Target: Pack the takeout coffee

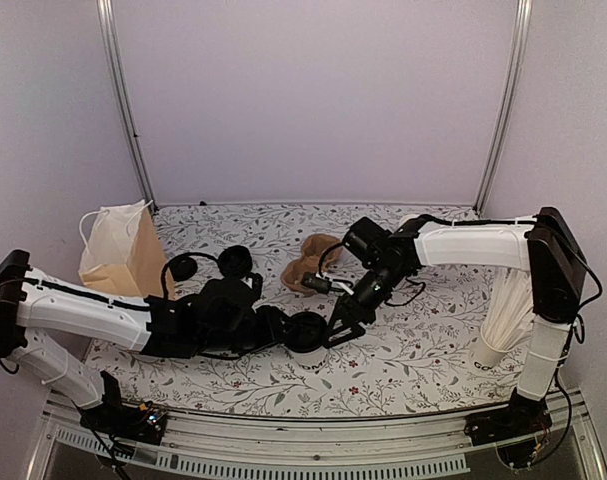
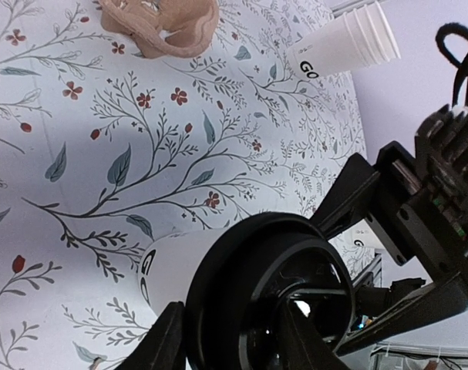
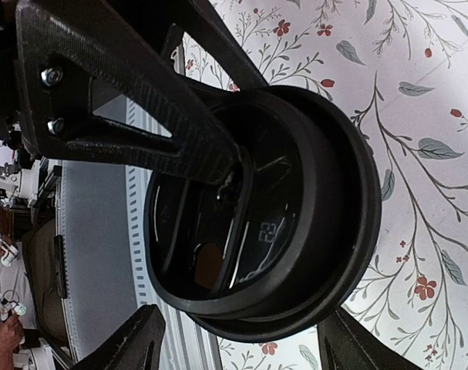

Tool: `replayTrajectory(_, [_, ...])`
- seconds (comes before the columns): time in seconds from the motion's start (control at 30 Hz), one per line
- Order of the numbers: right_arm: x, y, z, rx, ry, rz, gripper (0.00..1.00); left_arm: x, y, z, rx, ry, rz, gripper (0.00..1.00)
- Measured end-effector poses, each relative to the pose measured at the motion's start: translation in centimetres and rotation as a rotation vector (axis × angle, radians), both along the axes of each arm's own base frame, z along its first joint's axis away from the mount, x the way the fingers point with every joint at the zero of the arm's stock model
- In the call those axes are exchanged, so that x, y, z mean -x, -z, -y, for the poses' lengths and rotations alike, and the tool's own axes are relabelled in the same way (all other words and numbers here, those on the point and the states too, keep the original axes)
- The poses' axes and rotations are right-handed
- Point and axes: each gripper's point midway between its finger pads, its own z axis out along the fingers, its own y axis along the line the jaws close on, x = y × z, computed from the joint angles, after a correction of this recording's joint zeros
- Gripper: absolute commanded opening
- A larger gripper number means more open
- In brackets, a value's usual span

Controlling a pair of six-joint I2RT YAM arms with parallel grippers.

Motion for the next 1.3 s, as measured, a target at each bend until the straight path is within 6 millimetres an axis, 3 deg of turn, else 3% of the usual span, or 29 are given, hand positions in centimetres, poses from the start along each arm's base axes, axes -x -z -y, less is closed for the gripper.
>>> replayTrajectory(0.67, [-0.8,2.1,0.2,0.100,0.086,-0.049,0.77,0.0,0.1,0.6,-0.075,0.018,0.031,0.28])
replayTrajectory(1.13, [-0.5,2.9,0.0,0.118,0.100,-0.131,0.71,-0.1,0.6,0.5,-0.058,0.016,0.036,0.27])
replayTrajectory(1.3, [-0.6,2.8,-0.1,0.117,0.091,-0.128,0.65,-0.2,0.5,0.5,-0.052,0.018,0.047,0.28])
